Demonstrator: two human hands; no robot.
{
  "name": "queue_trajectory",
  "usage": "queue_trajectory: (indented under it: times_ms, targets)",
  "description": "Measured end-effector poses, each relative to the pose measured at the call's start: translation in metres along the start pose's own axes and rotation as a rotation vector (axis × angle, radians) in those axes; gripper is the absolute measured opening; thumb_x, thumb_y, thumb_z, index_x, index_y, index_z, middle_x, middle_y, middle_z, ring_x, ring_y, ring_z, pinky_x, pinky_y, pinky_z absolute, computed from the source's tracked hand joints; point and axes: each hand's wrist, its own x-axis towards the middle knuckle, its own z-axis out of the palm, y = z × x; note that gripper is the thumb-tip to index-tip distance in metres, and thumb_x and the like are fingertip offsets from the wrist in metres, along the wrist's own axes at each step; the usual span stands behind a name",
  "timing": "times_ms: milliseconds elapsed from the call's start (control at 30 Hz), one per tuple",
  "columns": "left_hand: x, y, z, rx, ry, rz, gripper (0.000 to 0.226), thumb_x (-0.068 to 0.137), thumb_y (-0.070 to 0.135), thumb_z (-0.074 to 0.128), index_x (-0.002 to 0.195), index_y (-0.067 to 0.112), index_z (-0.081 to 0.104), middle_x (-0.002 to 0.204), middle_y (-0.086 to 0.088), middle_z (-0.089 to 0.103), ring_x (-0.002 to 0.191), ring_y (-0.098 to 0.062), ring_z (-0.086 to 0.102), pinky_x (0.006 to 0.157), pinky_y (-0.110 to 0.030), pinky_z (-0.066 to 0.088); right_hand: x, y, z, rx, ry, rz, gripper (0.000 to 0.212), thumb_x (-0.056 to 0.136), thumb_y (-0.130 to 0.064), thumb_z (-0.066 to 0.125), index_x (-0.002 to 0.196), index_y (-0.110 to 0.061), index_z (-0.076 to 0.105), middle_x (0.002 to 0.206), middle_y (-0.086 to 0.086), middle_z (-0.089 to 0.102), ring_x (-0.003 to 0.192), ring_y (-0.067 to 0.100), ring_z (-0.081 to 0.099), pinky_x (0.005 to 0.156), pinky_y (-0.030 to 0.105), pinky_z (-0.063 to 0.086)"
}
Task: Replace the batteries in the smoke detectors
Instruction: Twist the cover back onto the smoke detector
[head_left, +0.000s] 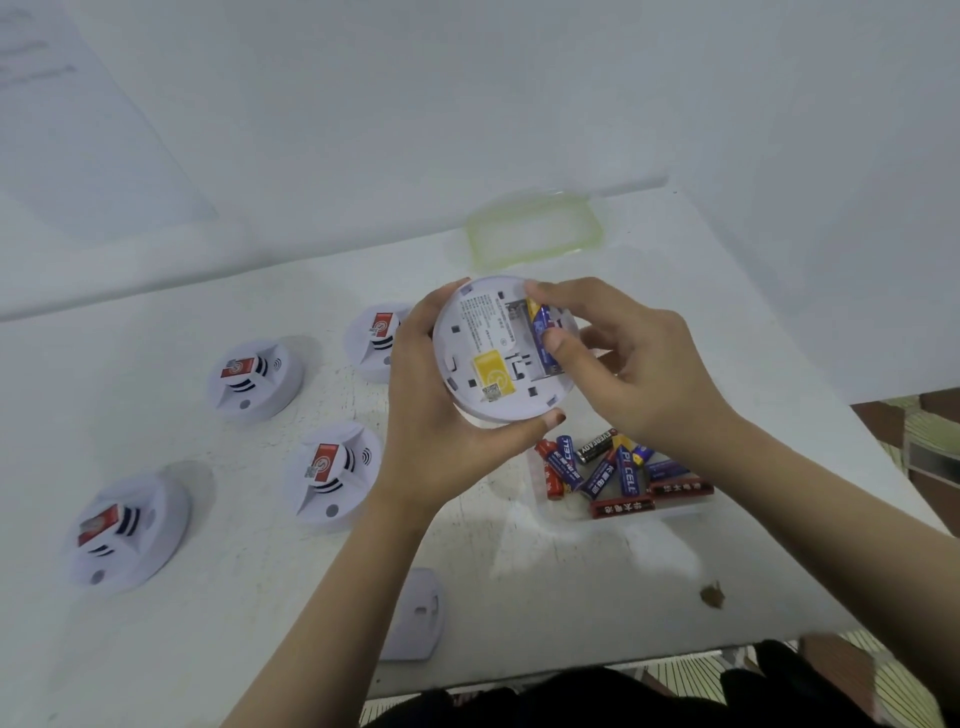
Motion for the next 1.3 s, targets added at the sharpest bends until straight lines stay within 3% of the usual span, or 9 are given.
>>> queue_trajectory:
  times_ms: [167,300,433,600,700,767,933,1133,1300]
  targets:
    - [0.002,0.004,0.001,0.058,0.029,0.041,0.095,0.054,0.026,0.088,0.126,0.058,0.035,0.124,0.033,0.049,0.117,-0.004,0.054,0.097,-0.035,0.046,0.0,0.001,0.002,-0.114,0.065,-0.127,0.026,0.092,-0.016,0.052,0.116,-0.02,0.06,0.099,0.004,0.07,0.071,0.016,0.063,0.057,0.029,0.054]
    - [0.0,0.001,0.0,0.064,0.048,0.066,0.085,0.054,0.032,0.087,0.124,0.039,0.039,0.128,0.024,0.047,0.121,-0.012,0.053,0.1,-0.038,0.045,0.0,0.0,0.0,-0.152,0.09,-0.203,0.023,0.091,-0.008,0.053,0.111,-0.005,0.066,0.094,0.016,0.07,0.067,0.021,0.061,0.056,0.028,0.05]
    - [-0.001,-0.002,0.001,0.042,0.079,0.022,0.089,0.055,0.038,0.087,0.127,0.03,0.036,0.129,0.004,0.046,0.123,-0.021,0.051,0.102,-0.049,0.044,0.0,0.002,0.002,-0.143,0.078,-0.282,0.027,0.089,0.004,0.053,0.114,0.003,0.063,0.117,0.001,0.061,0.095,0.012,0.063,0.073,0.014,0.05]
    - [0.013,-0.013,-0.001,0.02,0.055,-0.031,0.093,0.063,0.039,0.086,0.133,0.013,0.03,0.132,-0.012,0.04,0.128,-0.033,0.045,0.1,-0.06,0.043,0.011,0.006,-0.001,-0.058,-0.006,-0.212,0.041,0.094,0.002,0.047,0.134,-0.005,0.046,0.134,-0.01,0.045,0.13,0.008,0.045,0.102,0.016,0.037]
    - [0.021,-0.024,-0.004,0.021,0.058,-0.081,0.1,0.066,0.046,0.084,0.136,0.0,0.028,0.136,-0.02,0.034,0.131,-0.037,0.038,0.102,-0.06,0.041,0.027,0.013,-0.01,0.059,-0.006,-0.042,0.048,0.096,-0.004,0.044,0.139,-0.025,0.038,0.139,-0.01,0.046,0.118,0.006,0.056,0.094,0.019,0.046]
    - [0.022,-0.028,-0.006,0.052,0.045,-0.085,0.098,0.067,0.052,0.083,0.136,0.009,0.028,0.137,-0.02,0.033,0.133,-0.038,0.036,0.103,-0.06,0.04,0.044,0.028,-0.021,-0.047,-0.019,0.101,0.041,0.093,-0.008,0.049,0.128,-0.029,0.051,0.119,0.002,0.065,0.091,0.01,0.066,0.084,0.019,0.05]
    - [0.016,-0.037,-0.008,0.058,0.04,-0.127,0.099,0.066,0.047,0.084,0.138,0.008,0.028,0.139,-0.019,0.034,0.134,-0.035,0.037,0.105,-0.057,0.04,0.075,0.065,-0.041,-0.539,-0.459,0.3,0.025,0.081,-0.015,0.071,0.099,-0.03,0.064,0.098,-0.004,0.067,0.072,0.0,0.056,0.06,-0.002,0.037]
    - [0.008,-0.034,-0.013,0.062,0.043,-0.18,0.1,0.064,0.034,0.084,0.138,-0.001,0.026,0.139,-0.018,0.035,0.133,-0.03,0.04,0.106,-0.052,0.042,0.092,0.075,-0.035,-0.673,-0.662,0.35,0.023,0.082,-0.011,0.067,0.101,-0.024,0.068,0.091,-0.007,0.067,0.073,0.0,0.054,0.073,0.023,0.043]
    - [0.003,-0.029,-0.018,0.054,0.078,-0.183,0.095,0.063,0.03,0.084,0.136,0.009,0.027,0.136,-0.009,0.036,0.131,-0.022,0.041,0.106,-0.045,0.044,0.097,0.077,-0.033,-0.686,-0.661,0.393,0.018,0.084,-0.02,0.067,0.102,-0.024,0.066,0.095,-0.005,0.065,0.082,0.011,0.055,0.079,0.027,0.043]
